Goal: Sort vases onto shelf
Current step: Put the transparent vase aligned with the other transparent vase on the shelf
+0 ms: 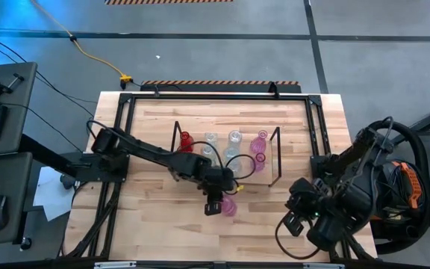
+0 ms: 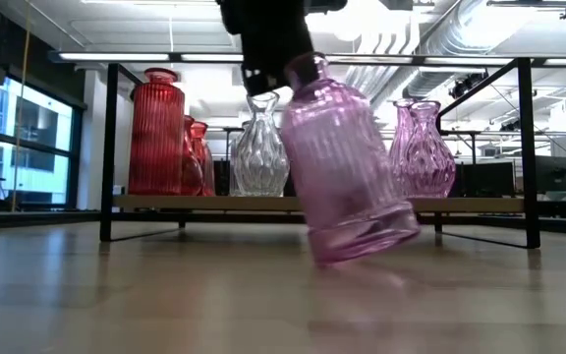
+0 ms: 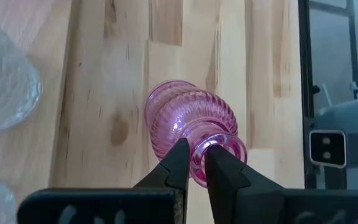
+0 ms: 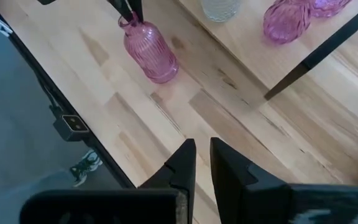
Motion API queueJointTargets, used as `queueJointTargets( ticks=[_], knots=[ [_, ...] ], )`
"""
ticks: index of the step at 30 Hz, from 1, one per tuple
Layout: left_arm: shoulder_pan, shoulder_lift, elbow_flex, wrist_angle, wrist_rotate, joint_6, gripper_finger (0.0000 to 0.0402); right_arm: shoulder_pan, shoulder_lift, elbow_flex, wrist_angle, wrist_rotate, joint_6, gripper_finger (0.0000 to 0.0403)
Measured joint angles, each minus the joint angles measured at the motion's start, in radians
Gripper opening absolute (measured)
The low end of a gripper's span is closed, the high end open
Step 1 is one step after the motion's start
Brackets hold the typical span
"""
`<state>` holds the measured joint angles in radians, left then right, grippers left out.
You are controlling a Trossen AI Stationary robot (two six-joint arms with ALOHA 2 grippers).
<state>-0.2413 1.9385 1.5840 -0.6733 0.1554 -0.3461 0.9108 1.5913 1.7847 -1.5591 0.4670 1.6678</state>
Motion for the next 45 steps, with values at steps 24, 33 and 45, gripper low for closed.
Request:
queueJointTargets(
  ticks=[24,33,45],
  knots=[
    [-0.011,-0.006,0.055,-0.068,0.059,-0.097,0.005,-0.054,0.0,0.0,-0.001,-0.003,-0.124,0.003],
    [-0.001,-0.006,0.083,-0.11,0.042,-0.097,0.0054,-0.054,0.001,0.0,-0.004,-0.002,-0.132,0.003],
    [-0.001,-0.004,0.083,-0.181,0.004,-0.095,0.0055,-0.051,0.001,0.0,-0.004,-0.002,-0.132,0.003]
  ],
)
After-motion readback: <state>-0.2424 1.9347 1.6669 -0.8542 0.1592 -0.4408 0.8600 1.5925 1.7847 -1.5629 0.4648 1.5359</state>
